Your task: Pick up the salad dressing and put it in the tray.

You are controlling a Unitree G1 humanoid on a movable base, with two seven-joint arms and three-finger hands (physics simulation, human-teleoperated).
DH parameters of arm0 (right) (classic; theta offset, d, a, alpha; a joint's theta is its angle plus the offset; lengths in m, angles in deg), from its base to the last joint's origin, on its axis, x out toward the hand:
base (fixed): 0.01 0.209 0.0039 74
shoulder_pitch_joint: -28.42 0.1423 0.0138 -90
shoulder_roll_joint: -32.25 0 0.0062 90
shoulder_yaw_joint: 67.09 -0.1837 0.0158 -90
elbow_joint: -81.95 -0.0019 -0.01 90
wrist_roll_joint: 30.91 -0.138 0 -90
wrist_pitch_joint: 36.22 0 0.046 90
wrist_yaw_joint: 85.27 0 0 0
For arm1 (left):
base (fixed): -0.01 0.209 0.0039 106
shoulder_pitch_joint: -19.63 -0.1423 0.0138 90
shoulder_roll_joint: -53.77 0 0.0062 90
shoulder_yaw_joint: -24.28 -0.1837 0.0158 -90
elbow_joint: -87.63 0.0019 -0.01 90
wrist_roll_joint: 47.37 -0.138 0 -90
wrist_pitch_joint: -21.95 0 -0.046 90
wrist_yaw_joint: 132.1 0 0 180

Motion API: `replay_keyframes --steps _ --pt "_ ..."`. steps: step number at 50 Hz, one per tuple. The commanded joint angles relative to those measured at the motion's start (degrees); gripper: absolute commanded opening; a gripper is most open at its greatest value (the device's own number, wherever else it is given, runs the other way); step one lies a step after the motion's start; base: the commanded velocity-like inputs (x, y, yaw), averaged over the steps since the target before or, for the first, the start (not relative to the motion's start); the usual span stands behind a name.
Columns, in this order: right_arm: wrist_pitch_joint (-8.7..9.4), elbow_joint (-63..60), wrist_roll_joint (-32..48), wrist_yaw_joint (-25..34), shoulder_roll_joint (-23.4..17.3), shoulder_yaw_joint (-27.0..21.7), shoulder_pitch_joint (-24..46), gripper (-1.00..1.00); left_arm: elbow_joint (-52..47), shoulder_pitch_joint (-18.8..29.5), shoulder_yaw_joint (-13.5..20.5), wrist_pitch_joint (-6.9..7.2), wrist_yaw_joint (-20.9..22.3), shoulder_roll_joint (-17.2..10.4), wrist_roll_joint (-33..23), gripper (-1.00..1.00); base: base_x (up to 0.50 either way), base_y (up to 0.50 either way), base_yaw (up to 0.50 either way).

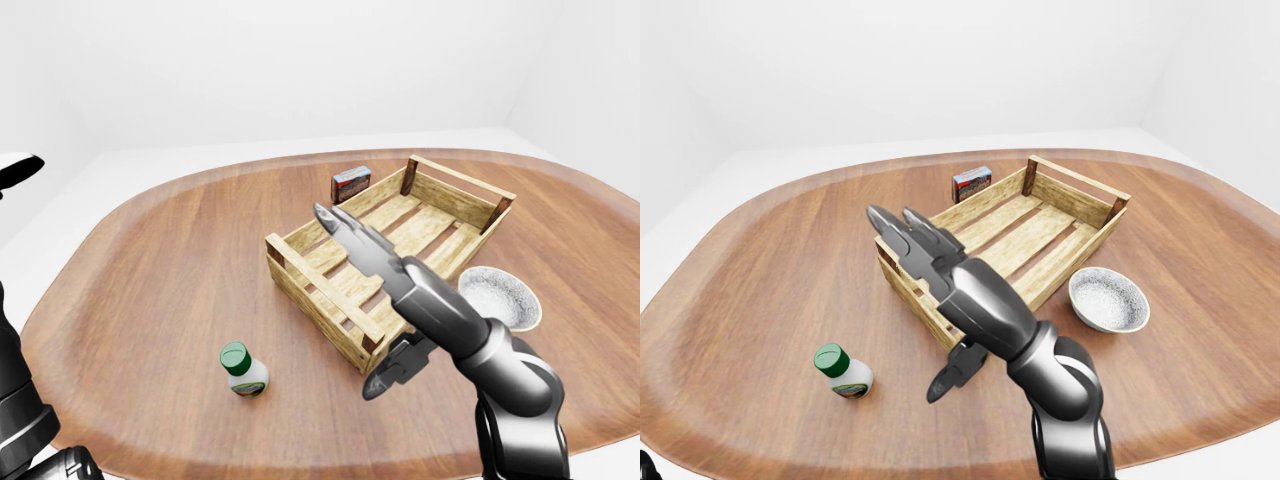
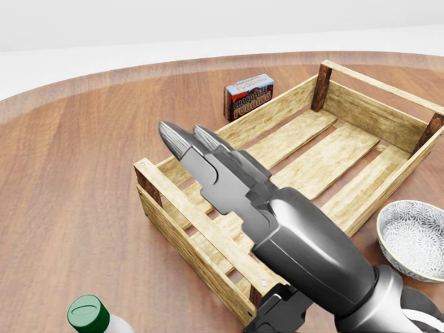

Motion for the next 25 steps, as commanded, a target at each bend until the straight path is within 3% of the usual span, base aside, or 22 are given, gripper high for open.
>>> replay_keyframes --steps 1,6,11,25 --pt "0.0 1.28 10.04 0.0 3.3 7.32 1.69 1.0 0.11 0.2 0.1 0.0 -0.11 -0.29 0.28 1.0 0.0 0.0 0.0" --pt "0.0 7.22 10.87 0.0 5.39 9.5 3.33 1.0 0.29 0.26 0.31 0.0 -0.14 -0.61 0.71 1.0 0.0 0.0 0.0" --pt "0.0 11.32 15.04 0.0 8.19 15.3 5.15 1.0 0.76 0.28 0.26 0.0 -0.15 -0.68 0.79 1.0 0.0 0.0 0.0" --pt "0.0 34.55 14.77 0.0 16.94 16.67 12.32 1.0 2.64 0.18 1.14 0.0 -0.17 -2.01 1.99 1.0 0.0 0.0 0.0"
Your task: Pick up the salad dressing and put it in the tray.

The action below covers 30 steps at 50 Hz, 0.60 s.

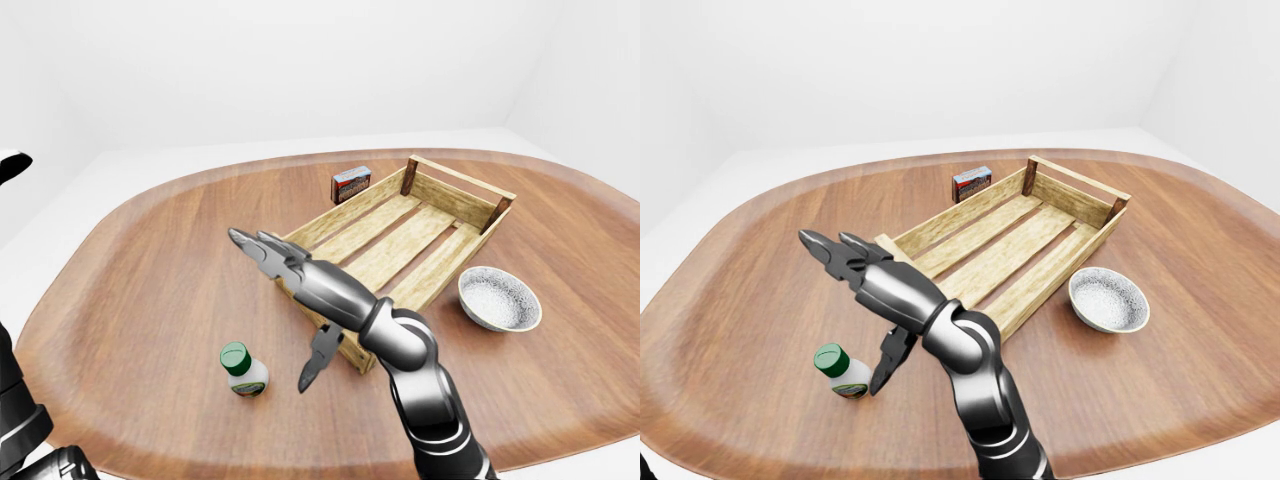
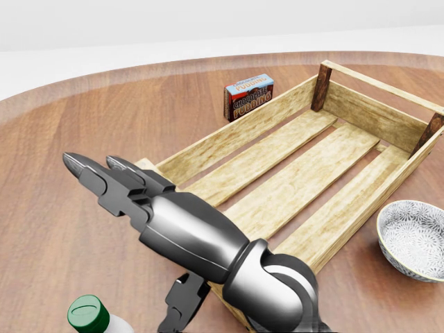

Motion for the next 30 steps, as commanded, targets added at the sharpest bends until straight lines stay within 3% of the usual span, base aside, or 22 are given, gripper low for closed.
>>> replay_keyframes --steps 1,14,23,27,30 --pt "0.0 15.4 1.78 0.0 6.02 3.28 4.0 1.0 1.2 -0.02 0.5 0.0 -0.2 -0.94 0.94 1.0 0.0 0.0 0.0" --pt "0.0 41.11 3.49 0.0 11.52 2.92 8.74 1.0 3.52 -0.18 2.19 0.0 -0.05 -3.23 3.27 1.0 0.0 0.0 0.0" --pt "0.0 55.32 8.84 0.0 14.28 3.0 11.67 1.0 4.42 -0.58 2.46 0.0 -0.49 -4.13 4.77 1.0 0.0 0.0 0.0" --pt "0.0 56.74 10.5 0.0 14.28 4.4 9.52 1.0 6.01 -0.72 2.69 0.0 0.16 -4.22 5.15 1.0 0.0 0.0 0.0" --pt "0.0 56.72 11.38 0.0 14.28 8.43 4.9 1.0 6.84 -0.96 3.53 0.0 0.27 -5.07 6.01 1.0 0.0 0.0 0.0"
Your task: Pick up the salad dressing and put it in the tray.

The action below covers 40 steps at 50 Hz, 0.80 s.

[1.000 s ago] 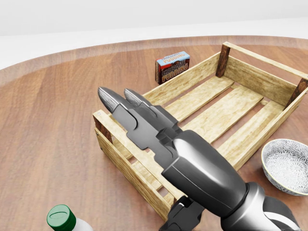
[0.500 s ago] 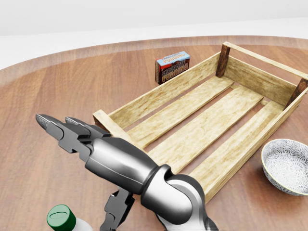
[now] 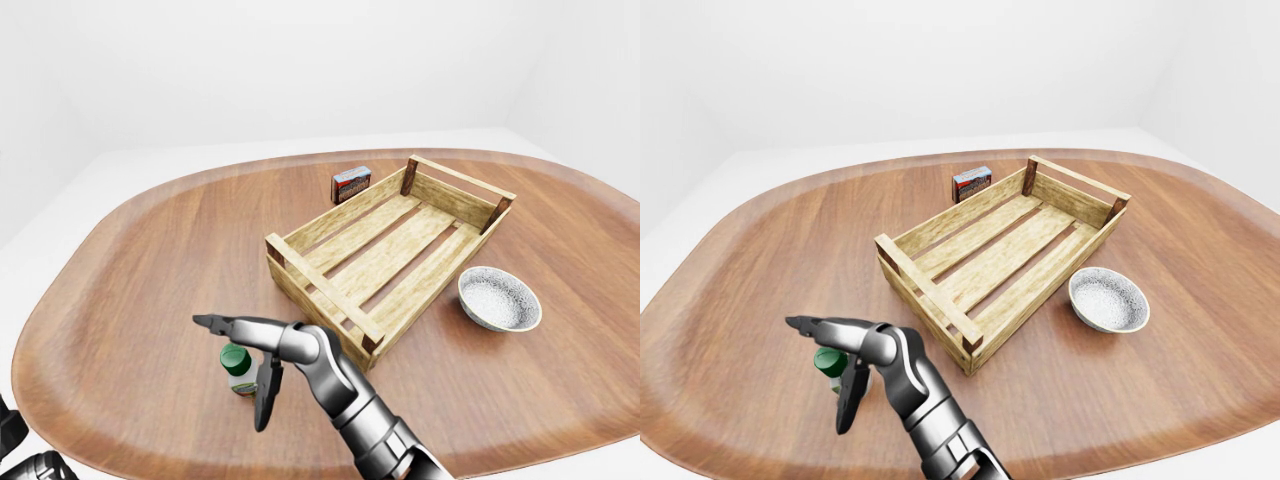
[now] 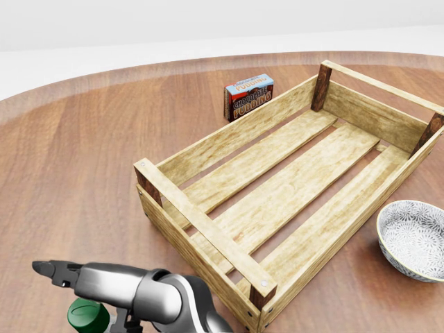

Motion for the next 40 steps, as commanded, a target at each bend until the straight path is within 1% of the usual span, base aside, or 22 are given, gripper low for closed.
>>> replay_keyframes --steps 1,3,7,9,12,14,15,16,17,18,20,21,22,23,26,27,31,33,40 --pt "0.0 10.96 4.37 0.0 0.42 5.86 -4.73 1.0 2.25 -0.7 1.49 0.0 0.25 -1.7 2.17 1.0 0.0 0.0 0.0" --pt "0.0 13.24 5.22 0.0 0.42 6.72 -5.11 1.0 2.41 -0.81 1.56 0.0 0.14 -1.94 2.42 1.0 0.0 0.0 0.0" --pt "0.0 21.43 5.37 0.0 0.42 3.11 -0.71 1.0 2.89 -0.71 1.25 0.0 -0.02 -2.03 2.59 1.0 0.0 0.0 0.0" --pt "0.0 27.65 5.17 0.0 0.42 0.64 2.94 1.0 3.11 -0.78 1.21 0.0 0.03 -2.02 2.65 1.0 0.0 0.0 0.0" --pt "-0.14 32.29 5.73 0.0 0.42 -1.26 5.02 1.0 3.39 -0.86 1.56 0.0 0.11 -2.31 3.02 1.0 0.0 0.0 0.0" --pt "-1.0 33.74 5.94 0.0 0.42 -2.05 5.6 1.0 3.67 -0.97 1.71 0.0 0.11 -2.46 3.15 1.0 0.0 0.0 0.0" --pt "-2.31 33.93 4.64 0.0 0.42 -2.9 5.31 1.0 3.69 -1.12 1.99 0.0 0.11 -2.55 3.43 1.0 0.0 0.0 0.0" --pt "-2.39 34.17 4.39 0.0 0.42 -3.21 5.43 -0.55 3.77 -1.16 1.97 0.0 0.05 -2.62 3.48 1.0 0.0 0.0 0.0" --pt "-2.69 33.56 3.12 0.0 0.42 -3.78 5.03 -1.0 3.79 -1.17 1.95 0.0 0.02 -2.66 3.6 1.0 0.0 0.0 0.0" --pt "-2.6 33.78 4.33 0.0 0.42 -2.97 4.84 -1.0 3.82 -1.17 1.94 0.0 -0.03 -2.67 3.69 1.0 0.0 0.0 0.0" --pt "-3.11 32.49 5.23 0.0 0.42 -2.28 4.49 -1.0 3.94 -1.19 1.8 0.0 -0.03 -2.61 3.73 1.0 0.0 0.0 0.0" --pt "-2.96 31.55 5.91 0.0 0.42 -1.9 4.24 -1.0 3.92 -1.21 1.71 0.0 -0.03 -2.59 3.71 1.0 0.0 0.0 0.0" --pt "-2.05 29.57 6.33 0.0 0.42 -1.89 4.06 -1.0 3.39 -1.28 1.7 0.0 -0.14 -2.58 3.8 1.0 0.0 0.0 0.0" --pt "-1.72 28.25 6.43 0.0 0.42 -1.86 3.78 -1.0 3.09 -1.33 1.74 0.0 -0.16 -2.59 3.84 1.0 0.0 0.0 0.0" --pt "-1.11 26.36 6.44 0.0 0.42 -2.8 4.68 -1.0 3.05 -1.32 1.51 0.0 -0.05 -2.27 3.63 1.0 0.0 0.0 0.0" --pt "-1.54 26.08 6.61 0.0 0.42 -2.81 4.87 -1.0 2.92 -1.37 1.49 0.0 -0.01 -2.16 3.6 1.0 0.0 0.0 0.0" --pt "0.0 21.66 7.56 0.0 0.42 -3.43 6.12 -1.0 2.64 -1.14 1.38 0.0 -0.02 -2.15 3.4 1.0 0.0 0.0 0.0" --pt "0.0 18.58 8.09 0.0 0.42 -3.93 7.17 -1.0 2.76 -1.05 1.19 0.0 0.01 -2.01 3.21 1.0 0.0 0.0 0.0" --pt "0.0 14.04 9.59 0.0 0.42 -5.23 10.62 -1.0 2.62 -0.88 0.94 0.0 0.06 -1.79 3.03 1.0 0.0 0.0 0.0"
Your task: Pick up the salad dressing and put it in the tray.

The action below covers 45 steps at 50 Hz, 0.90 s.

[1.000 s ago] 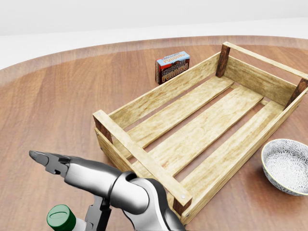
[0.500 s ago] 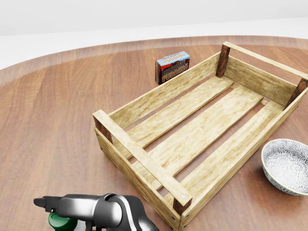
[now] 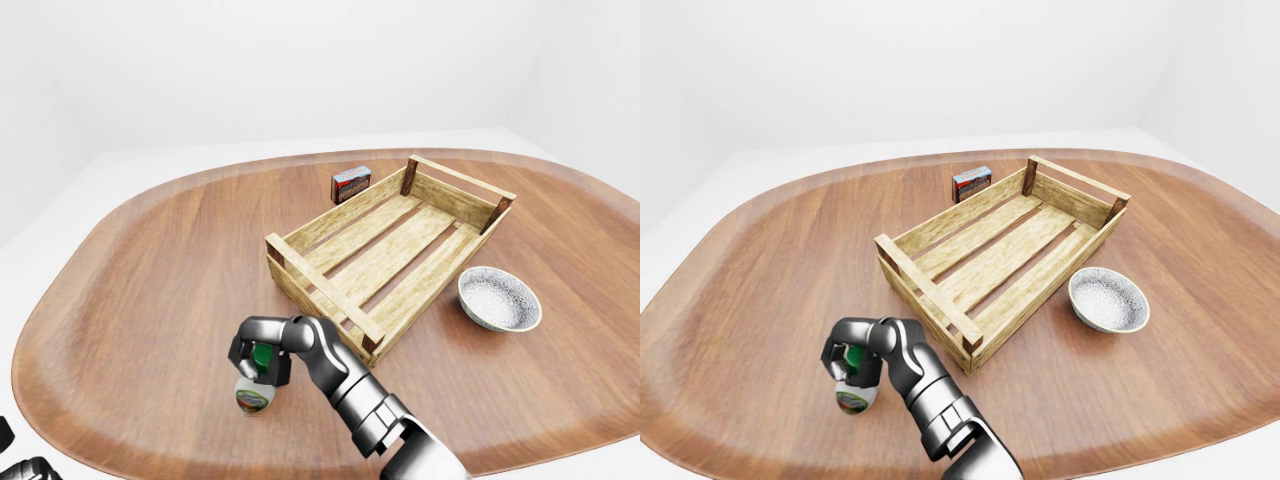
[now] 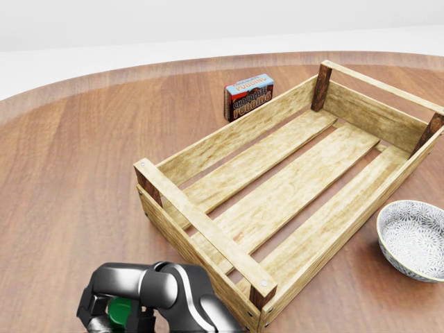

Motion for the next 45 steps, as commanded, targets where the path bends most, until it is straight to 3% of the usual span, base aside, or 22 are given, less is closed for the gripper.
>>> replay_keyframes --steps 1,11,18,29,37,40,45 --pt "0.3 -2.31 3.53 0.0 0.0 -1.56 3.24 -1.0 -0.22 0.21 -0.39 0.0 0.06 0.32 -0.22 1.0 0.0 0.0 0.0" --pt "0.3 -14.55 5.04 0.0 0.0 -3.31 7.56 -1.0 -0.39 0.47 -0.71 0.0 0.17 0.52 -0.44 1.0 0.0 0.0 0.0" --pt "0.3 -24.78 1.85 0.0 0.0 -5.5 16.43 -1.0 -0.35 0.57 -0.72 0.0 0.22 0.55 -0.34 1.0 0.0 0.0 0.0" --pt "0.3 -27.06 -5.03 0.0 0.0 -9.02 28.85 -0.99 -0.34 0.65 -0.93 0.0 0.22 0.72 -0.47 1.0 0.0 0.0 0.0" --pt "0.3 -20.86 -12.03 0.0 -6.31 -12.66 38.86 -0.99 -0.36 0.78 -1.06 0.0 0.22 0.72 -0.6 1.0 0.0 0.0 0.0" --pt "0.3 -17.13 -10.68 0.0 -10.19 -11.45 37.29 -0.98 -0.66 0.71 -0.82 0.0 0.12 0.61 -0.29 1.0 0.0 0.0 0.0" --pt "0.3 -7.41 -11.27 0.0 -14.93 -14.42 39.93 -0.98 -0.82 0.62 -0.81 0.0 0.13 0.63 -0.37 1.0 0.0 0.0 0.0"
